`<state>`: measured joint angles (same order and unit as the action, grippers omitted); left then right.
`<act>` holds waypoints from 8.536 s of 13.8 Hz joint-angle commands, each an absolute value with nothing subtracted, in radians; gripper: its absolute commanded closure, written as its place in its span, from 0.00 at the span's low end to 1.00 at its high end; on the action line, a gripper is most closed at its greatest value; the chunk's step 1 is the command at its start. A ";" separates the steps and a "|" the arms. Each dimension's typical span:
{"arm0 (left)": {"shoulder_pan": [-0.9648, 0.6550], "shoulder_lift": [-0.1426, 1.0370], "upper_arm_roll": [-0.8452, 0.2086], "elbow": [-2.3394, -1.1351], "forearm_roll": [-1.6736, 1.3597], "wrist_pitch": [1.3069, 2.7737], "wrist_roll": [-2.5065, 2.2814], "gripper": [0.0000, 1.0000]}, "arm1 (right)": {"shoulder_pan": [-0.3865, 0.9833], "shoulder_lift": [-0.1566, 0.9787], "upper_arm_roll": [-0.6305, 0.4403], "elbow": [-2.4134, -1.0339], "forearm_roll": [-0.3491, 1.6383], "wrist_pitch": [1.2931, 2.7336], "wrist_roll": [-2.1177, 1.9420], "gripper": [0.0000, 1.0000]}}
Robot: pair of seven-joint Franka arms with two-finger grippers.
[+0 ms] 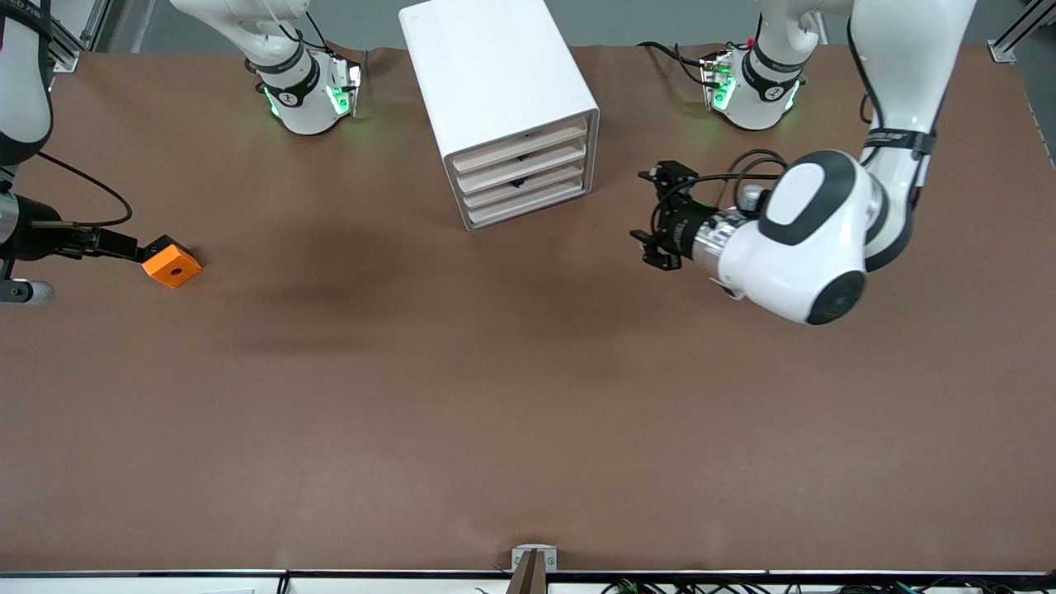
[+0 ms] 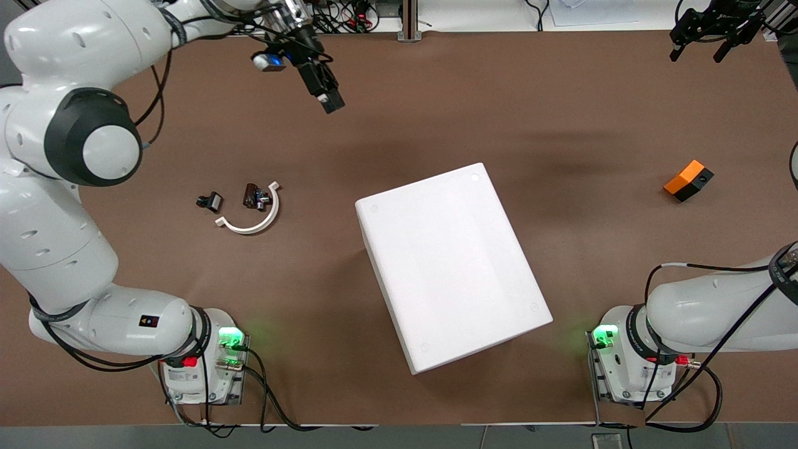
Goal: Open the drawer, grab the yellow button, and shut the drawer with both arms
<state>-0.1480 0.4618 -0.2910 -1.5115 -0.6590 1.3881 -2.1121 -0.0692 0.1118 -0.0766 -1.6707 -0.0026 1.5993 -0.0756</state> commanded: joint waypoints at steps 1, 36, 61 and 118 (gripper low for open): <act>-0.187 0.552 -0.296 -1.485 -0.738 1.370 -2.209 0.00 | -0.083 0.121 -0.067 -1.643 0.006 1.585 -0.078 0.00; -0.405 0.703 -0.194 -1.513 -0.808 1.370 -2.367 1.00 | -0.078 0.121 -0.067 -1.647 0.006 1.577 -0.077 0.00; -0.146 0.649 -0.144 -1.237 -0.515 1.367 -2.142 0.00 | 0.811 0.224 -0.061 -1.514 0.183 1.786 1.432 0.00; -0.215 0.362 -0.466 -1.813 -0.149 1.937 -1.029 0.00 | 0.286 0.377 -0.067 -1.397 0.069 1.672 0.470 1.00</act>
<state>-0.2142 0.3712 -0.4374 -1.8127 -0.1162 1.9486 -0.9909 0.3751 0.4049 -0.0876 -1.2969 0.0604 1.6012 0.6002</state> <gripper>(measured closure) 0.000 0.590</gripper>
